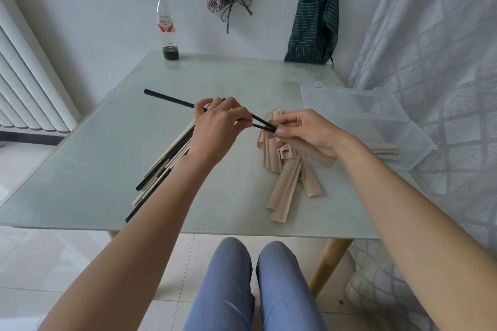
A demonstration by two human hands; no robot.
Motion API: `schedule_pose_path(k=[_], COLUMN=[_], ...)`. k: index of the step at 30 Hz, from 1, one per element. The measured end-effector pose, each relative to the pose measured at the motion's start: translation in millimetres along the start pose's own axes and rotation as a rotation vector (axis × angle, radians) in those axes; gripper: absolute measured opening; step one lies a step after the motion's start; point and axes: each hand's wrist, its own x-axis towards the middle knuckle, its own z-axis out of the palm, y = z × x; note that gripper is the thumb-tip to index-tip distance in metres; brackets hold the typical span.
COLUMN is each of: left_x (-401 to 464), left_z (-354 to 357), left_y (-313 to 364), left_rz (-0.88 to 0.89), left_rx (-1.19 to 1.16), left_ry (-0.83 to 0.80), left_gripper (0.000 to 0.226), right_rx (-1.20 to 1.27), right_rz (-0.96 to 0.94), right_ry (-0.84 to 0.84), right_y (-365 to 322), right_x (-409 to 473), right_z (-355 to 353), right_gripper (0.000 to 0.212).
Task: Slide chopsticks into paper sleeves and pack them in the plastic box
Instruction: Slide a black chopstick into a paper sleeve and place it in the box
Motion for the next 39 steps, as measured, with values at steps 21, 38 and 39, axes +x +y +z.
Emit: schedule_pose_path(k=[21,38,39], left_x=[2,-6,-5], left_z=[4,7,7], left_y=[1,6,5], left_rz=[-0.027,-0.010,-0.103], left_rx=[0.102,0.200,0.139], left_ry=[-0.004,0.183,0.145], left_gripper=[0.016,0.042,0.054], right_rx=[-0.011,-0.170,-0.191], right_rz=[0.058,-0.002,-0.007], right_ry=[-0.003,0.014,0.036], right_y=[4,-6,-4], right_x=[2,2,2], right_z=[3,7,5], right_gripper=[0.019,0.019,0.019])
